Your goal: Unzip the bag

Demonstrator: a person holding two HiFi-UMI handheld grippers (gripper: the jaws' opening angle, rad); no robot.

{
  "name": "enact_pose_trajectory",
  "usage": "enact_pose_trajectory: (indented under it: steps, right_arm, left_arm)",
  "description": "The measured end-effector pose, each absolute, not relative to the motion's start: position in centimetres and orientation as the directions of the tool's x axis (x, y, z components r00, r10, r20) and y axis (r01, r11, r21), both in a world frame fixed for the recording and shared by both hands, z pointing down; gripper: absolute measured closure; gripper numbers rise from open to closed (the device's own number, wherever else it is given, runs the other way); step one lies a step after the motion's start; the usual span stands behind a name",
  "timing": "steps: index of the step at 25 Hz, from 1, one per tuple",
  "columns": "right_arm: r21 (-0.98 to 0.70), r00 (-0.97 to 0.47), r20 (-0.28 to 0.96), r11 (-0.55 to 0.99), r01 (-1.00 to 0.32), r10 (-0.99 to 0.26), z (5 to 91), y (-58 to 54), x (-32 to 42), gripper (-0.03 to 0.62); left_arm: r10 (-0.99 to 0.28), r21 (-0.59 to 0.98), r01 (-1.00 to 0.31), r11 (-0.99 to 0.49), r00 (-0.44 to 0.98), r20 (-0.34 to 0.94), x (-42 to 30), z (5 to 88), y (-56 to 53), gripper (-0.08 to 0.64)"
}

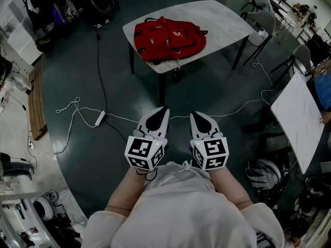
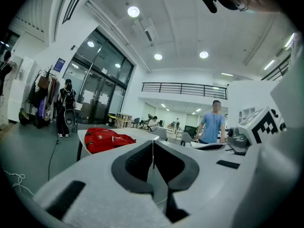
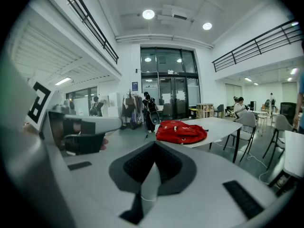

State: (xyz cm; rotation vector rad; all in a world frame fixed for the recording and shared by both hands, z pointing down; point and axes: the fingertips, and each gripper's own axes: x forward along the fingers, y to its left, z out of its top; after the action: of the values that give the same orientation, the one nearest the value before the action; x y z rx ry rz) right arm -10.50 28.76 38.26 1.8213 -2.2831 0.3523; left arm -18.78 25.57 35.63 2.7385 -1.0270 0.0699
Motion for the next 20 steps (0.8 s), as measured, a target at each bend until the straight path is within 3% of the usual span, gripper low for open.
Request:
enact_pose_trajectory:
  steps: [20]
  right_arm:
    - [-0.091,-0.201,0.348,0.180,-0.979,-0.916,39.6,28.9,-12.2,0.565]
  left_arm:
    - [-0.630,0.274,-0.638,-0.720,0.766,0.129,-20.4,37.4,25.4,0.540]
